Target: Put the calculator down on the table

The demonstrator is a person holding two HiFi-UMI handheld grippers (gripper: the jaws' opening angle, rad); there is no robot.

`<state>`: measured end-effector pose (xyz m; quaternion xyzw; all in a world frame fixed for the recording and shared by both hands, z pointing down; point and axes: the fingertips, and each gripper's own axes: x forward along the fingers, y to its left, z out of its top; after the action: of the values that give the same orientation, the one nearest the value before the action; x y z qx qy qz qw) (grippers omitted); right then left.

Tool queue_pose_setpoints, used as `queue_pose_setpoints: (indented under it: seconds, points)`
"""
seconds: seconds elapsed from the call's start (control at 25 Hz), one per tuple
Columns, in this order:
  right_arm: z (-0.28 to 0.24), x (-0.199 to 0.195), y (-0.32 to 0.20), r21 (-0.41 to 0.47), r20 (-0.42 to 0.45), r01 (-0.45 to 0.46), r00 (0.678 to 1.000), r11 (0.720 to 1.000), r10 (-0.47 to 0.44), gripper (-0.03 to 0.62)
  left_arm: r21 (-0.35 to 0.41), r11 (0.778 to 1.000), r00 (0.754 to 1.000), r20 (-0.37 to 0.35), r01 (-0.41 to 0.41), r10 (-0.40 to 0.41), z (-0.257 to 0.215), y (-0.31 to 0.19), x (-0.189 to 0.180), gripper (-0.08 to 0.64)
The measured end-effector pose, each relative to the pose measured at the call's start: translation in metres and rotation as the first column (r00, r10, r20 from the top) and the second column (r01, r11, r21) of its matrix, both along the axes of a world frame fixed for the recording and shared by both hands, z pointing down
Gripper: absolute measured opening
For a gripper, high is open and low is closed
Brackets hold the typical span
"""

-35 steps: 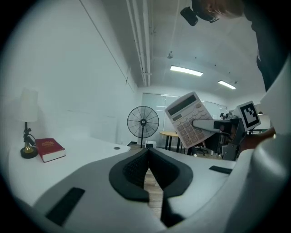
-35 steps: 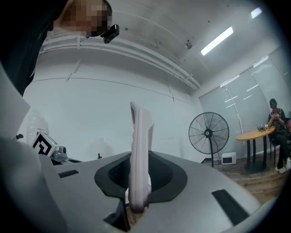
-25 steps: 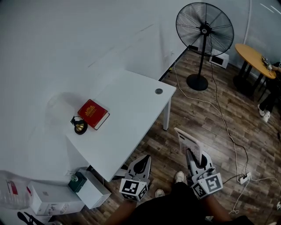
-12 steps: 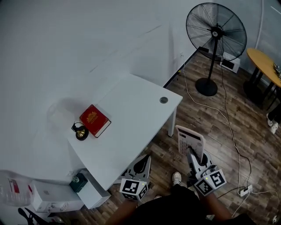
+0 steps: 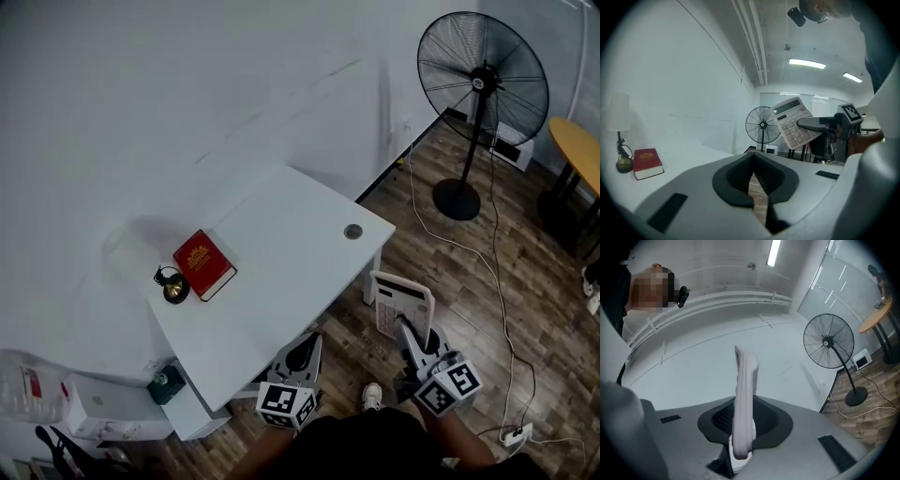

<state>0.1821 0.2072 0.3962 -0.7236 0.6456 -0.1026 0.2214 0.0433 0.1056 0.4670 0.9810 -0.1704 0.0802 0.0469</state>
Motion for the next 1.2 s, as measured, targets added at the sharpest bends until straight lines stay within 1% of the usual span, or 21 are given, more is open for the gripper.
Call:
queue_pose_setpoints:
  seconds: [0.32, 0.64, 0.8, 0.96, 1.2]
  points:
    - [0.007, 0.026, -0.035, -0.004, 0.032, 0.074, 0.997, 0.997, -0.074, 0.086, -0.013, 0.997, 0.997, 0.014, 0.073, -0.073, 0.009, -0.021, 0.017, 0.020]
    - [0.017, 0.038, -0.092, -0.028, 0.018, 0.138, 0.990, 0.990, -0.138, 0.087, -0.018, 0.990, 0.990, 0.013, 0.141, -0.141, 0.014, -0.068, 0.026, 0.020]
    - [0.021, 0.034, -0.126, -0.030, 0.053, 0.180, 0.983, 0.983, -0.178, 0.086, -0.029, 0.984, 0.984, 0.020, 0.176, -0.175, 0.017, -0.094, 0.024, 0.020]
    - [0.020, 0.033, -0.162, -0.026, 0.052, 0.226, 0.973, 0.974, -0.224, 0.086, -0.021, 0.978, 0.979, 0.015, 0.205, -0.205, 0.013, -0.123, 0.024, 0.020]
    - [0.025, 0.022, -0.218, -0.044, 0.079, 0.283, 0.957, 0.958, -0.279, 0.086, -0.043, 0.963, 0.963, 0.028, 0.267, -0.266, 0.020, -0.167, 0.004, 0.020]
